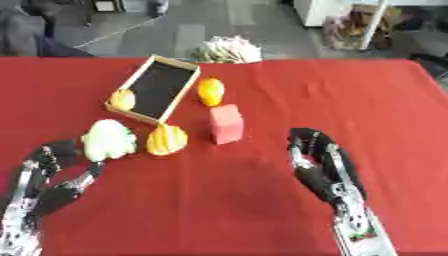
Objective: Pick up objects on the table and place them in the box.
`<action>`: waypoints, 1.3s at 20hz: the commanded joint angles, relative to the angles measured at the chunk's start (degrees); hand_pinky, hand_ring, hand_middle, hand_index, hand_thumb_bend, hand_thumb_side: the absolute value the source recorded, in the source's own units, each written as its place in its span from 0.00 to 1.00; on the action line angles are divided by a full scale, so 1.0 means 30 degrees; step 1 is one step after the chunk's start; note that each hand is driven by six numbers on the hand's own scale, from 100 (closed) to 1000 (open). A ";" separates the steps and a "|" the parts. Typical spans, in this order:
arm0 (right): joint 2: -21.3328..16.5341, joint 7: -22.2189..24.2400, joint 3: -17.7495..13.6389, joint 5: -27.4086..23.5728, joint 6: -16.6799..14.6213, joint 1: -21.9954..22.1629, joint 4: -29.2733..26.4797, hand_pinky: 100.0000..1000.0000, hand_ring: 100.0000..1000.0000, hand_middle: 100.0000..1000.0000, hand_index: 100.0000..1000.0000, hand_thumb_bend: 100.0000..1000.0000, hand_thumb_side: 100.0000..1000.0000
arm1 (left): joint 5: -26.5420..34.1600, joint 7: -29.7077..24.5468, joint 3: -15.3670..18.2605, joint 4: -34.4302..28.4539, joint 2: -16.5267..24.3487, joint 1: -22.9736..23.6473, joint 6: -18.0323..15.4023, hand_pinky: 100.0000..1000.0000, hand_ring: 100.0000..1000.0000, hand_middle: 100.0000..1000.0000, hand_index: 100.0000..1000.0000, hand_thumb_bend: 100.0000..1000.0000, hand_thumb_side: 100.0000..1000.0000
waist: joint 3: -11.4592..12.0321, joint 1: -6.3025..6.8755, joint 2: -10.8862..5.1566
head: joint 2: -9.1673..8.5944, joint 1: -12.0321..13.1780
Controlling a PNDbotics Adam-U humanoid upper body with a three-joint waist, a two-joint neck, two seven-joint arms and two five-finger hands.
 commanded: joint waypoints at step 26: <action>-0.6114 1.4614 0.4498 0.2721 -0.3973 -1.0745 0.6994 0.87 0.95 0.92 0.97 0.05 0.00 | -0.0002 -0.0405 -0.0349 -0.0106 0.0162 0.0208 -0.0071 0.71 0.68 0.51 0.69 0.63 0.11 | 0.0561 0.0009 -0.1166 | 0.0081 -0.1023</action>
